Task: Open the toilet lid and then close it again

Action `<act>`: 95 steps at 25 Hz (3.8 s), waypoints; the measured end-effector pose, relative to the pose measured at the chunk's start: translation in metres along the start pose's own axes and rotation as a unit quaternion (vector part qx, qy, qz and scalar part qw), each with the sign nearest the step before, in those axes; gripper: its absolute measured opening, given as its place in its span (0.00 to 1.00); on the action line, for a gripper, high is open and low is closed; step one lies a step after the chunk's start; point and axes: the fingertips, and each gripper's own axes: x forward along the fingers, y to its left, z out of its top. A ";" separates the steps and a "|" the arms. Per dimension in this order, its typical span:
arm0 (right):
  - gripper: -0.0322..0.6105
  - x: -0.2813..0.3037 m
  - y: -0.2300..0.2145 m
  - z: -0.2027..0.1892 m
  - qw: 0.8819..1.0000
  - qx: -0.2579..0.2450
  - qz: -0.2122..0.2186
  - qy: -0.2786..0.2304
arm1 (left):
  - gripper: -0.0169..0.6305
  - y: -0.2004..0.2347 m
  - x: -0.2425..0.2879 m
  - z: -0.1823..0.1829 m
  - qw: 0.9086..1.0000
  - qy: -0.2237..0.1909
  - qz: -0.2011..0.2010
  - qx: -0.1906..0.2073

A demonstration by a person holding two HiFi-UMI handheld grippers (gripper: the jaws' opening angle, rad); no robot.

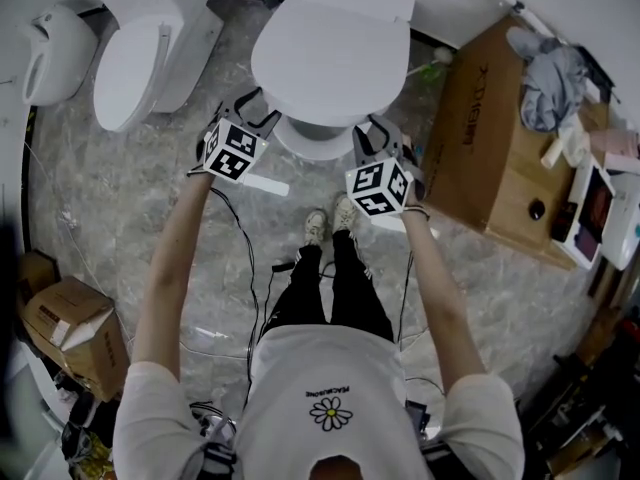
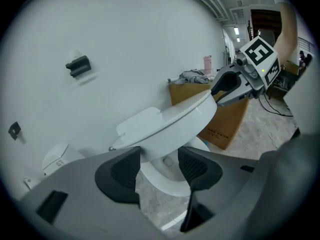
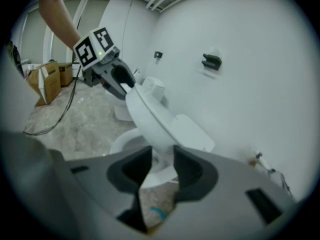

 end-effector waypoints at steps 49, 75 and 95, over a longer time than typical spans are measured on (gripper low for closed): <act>0.18 0.118 0.145 -0.182 0.987 0.023 0.101 0.125 | 0.43 -0.107 0.102 -0.215 0.979 0.157 -0.127 -0.015; 0.18 0.111 0.129 -0.180 0.990 -0.012 0.087 0.112 | 0.44 -0.119 0.108 -0.226 0.968 0.195 -0.145 -0.062; 0.18 -0.139 -0.058 0.161 0.973 0.094 -0.100 -0.186 | 0.31 0.008 -0.146 0.160 0.961 -0.191 0.064 -0.189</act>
